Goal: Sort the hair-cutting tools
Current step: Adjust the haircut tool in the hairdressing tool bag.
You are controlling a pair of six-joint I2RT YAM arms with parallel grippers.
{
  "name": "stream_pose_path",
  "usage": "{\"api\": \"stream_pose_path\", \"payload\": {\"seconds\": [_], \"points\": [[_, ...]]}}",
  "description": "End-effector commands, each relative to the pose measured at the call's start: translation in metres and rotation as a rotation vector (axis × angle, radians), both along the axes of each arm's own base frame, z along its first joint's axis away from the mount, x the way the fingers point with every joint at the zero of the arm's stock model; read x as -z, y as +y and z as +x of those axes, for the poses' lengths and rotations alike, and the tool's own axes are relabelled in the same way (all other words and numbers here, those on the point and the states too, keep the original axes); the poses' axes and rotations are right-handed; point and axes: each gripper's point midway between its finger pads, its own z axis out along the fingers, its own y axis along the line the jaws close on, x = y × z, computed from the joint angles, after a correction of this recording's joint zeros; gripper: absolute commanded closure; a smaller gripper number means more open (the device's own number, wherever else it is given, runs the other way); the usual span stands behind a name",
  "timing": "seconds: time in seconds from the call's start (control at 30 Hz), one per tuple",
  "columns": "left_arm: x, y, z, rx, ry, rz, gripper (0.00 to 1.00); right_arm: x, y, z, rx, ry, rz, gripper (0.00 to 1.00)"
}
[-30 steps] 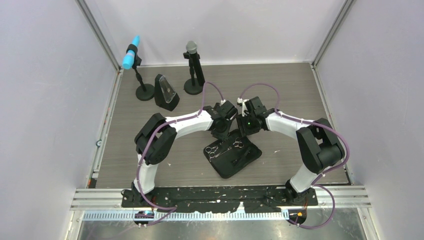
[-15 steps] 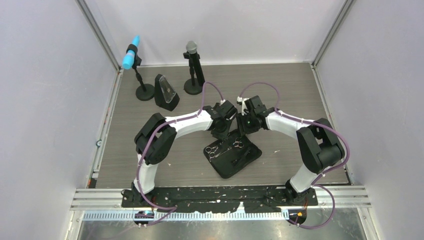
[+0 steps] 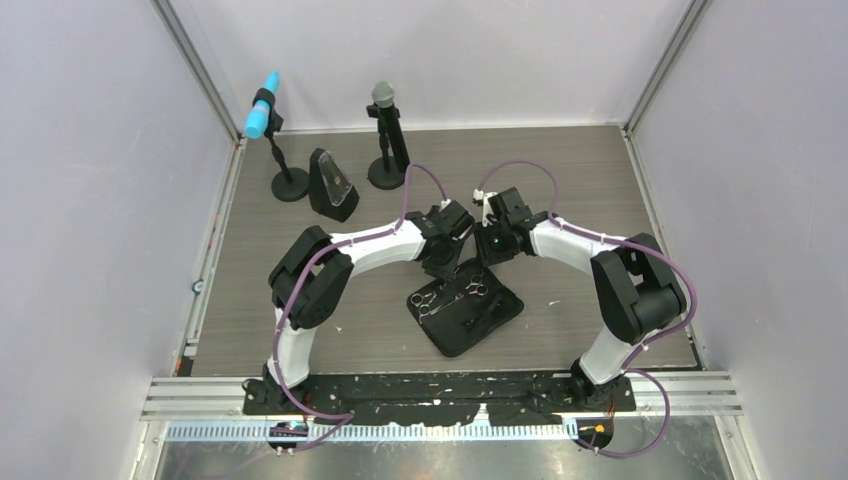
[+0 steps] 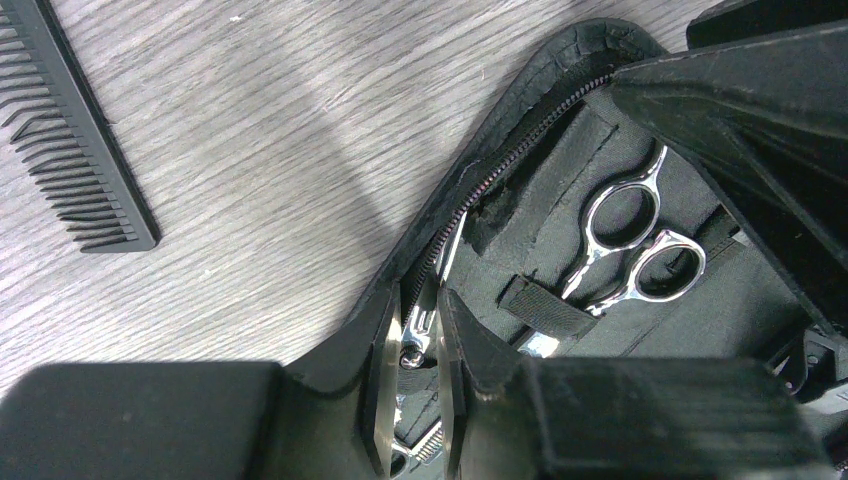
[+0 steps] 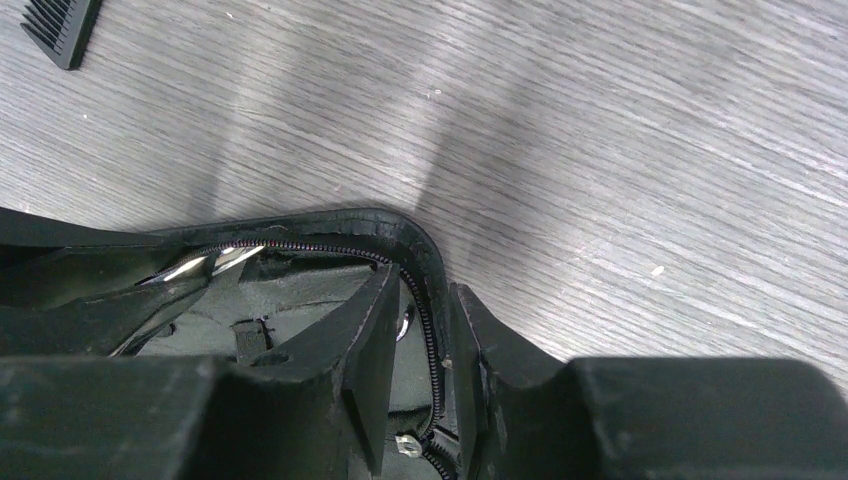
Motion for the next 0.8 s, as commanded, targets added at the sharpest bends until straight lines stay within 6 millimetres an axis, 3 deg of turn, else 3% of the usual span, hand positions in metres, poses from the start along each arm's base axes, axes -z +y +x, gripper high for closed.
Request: {"api": "stream_pose_path", "payload": {"seconds": [0.0,0.23,0.53,0.67,0.77], "points": [[0.01,0.008,-0.004,-0.002,0.02,0.022,0.81,-0.005,0.0,0.006,-0.013,-0.02,-0.003,0.66],[0.01,0.008,-0.004,-0.003,0.02,0.021,0.81,-0.014,0.009,-0.002,-0.054,-0.017,0.056,0.66],[0.009,0.009,-0.004,-0.004,0.017,0.018,0.81,-0.001,-0.007,0.002,-0.008,-0.01,-0.035,0.68],[0.009,0.008,-0.005,-0.001,0.018,0.008,0.81,0.004,-0.009,0.003,-0.006,-0.004,-0.051,0.76],[0.008,0.005,-0.005,0.006,0.017,-0.008,0.87,0.006,-0.01,0.003,-0.007,0.0,-0.059,0.89]]}}
